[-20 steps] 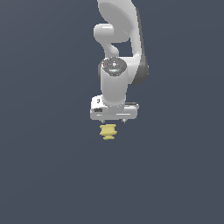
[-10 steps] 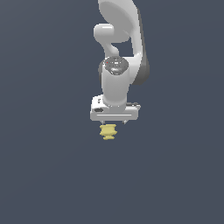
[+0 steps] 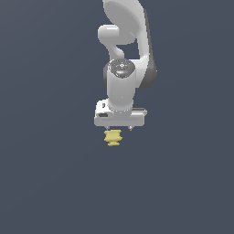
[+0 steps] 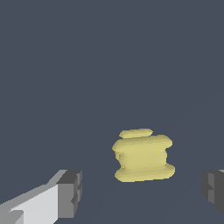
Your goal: Pick up the object and move it to a goal position.
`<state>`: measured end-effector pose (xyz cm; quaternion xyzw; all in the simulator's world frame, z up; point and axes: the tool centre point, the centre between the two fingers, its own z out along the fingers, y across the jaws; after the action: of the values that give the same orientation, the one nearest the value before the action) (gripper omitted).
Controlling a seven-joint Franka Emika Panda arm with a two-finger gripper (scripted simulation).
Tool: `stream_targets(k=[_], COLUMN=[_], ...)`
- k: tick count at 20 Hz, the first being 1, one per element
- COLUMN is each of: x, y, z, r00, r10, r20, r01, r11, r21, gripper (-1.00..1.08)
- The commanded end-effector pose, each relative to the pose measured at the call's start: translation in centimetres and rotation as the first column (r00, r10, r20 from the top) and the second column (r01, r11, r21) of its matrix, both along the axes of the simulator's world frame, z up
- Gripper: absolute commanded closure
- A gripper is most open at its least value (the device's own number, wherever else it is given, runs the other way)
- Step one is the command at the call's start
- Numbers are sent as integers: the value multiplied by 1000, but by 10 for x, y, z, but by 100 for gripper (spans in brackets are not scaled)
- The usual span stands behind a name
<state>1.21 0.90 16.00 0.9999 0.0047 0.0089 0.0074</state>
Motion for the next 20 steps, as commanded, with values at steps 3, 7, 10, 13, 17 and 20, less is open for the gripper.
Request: stream_targets(k=[3,7,10,13,17,20], x=[0,-1,-2,-3,-5,-6], y=[0,-1,-2,-3,-5,-7], z=[-2,-6,-9,-13,-20,-24], r00=[999,994,986,970,935,899], r10=[-42,-106,-169,-244,-355,-437], r20=[-1,-2,-4,-6,-9,-12], r01=[42,106,169,244,356,437], r11=[999,994,986,970,935,899], r21=[2,6,8,11,15,17], gripper=[-92,-92,-92,-92,-92,-92])
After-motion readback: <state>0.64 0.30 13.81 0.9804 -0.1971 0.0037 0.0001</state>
